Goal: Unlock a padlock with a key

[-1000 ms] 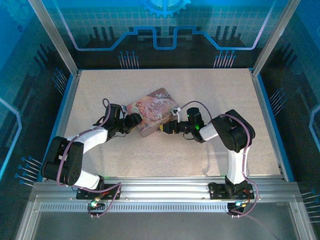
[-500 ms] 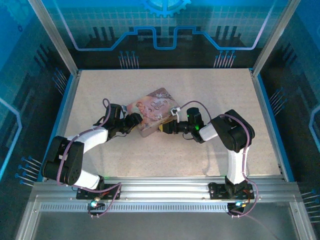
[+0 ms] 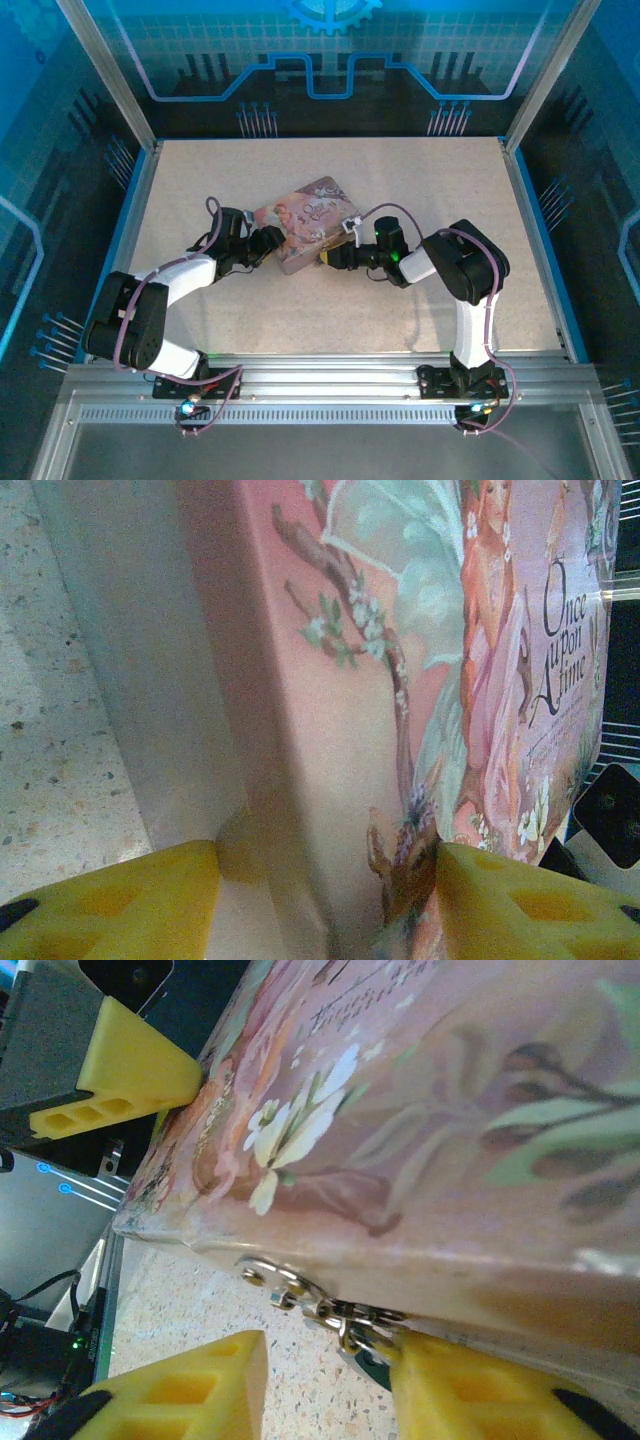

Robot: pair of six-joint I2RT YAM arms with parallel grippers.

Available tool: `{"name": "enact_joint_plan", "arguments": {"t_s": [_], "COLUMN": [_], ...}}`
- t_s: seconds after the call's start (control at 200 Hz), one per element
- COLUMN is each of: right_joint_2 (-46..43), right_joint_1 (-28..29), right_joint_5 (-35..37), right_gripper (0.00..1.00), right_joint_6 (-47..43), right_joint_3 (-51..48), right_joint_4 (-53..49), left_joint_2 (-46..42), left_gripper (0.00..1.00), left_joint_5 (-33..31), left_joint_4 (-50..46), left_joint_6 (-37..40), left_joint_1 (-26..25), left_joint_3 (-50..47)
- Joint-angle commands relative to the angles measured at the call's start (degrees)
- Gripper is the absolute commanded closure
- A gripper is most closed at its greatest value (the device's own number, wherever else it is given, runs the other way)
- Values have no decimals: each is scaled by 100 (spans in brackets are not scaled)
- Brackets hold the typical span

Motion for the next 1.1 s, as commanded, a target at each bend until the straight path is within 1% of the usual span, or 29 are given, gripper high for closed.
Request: {"name": "enact_joint_plan", "arguments": {"t_s": [0.0, 0.47, 0.58, 0.775, 0.995, 1.096], "right_joint_2": [-127, -228, -216, -209, -174, -243], "right_joint_1": [53, 18, -6, -87, -241, -255], "right_joint_5": [-154, 97, 144, 169, 140, 195], "right_gripper": [66, 92, 96, 97, 98, 99], "right_joint_6": [-150, -288, -241, 63, 716, 897], "right_joint_3": [-21, -27, -56, -210, -394, -431], "right_joint_4": [4, -446, -429, -97, 542, 551], "left_joint_2": [169, 151, 139, 76, 54, 40], "left_gripper": [42, 42, 42, 42, 42, 42], "left_joint_5": [-24, -55, -74, -118, -190, -208], "left_joint_4": [-275, -335, -336, -352, -275, -197], "left_joint_6": [17, 29, 22, 19, -79, -140], "left_joint_1": [-100, -108, -109, -151, -325, -389], "left_joint_3": [-65, -55, -74, -134, -290, -399]}}
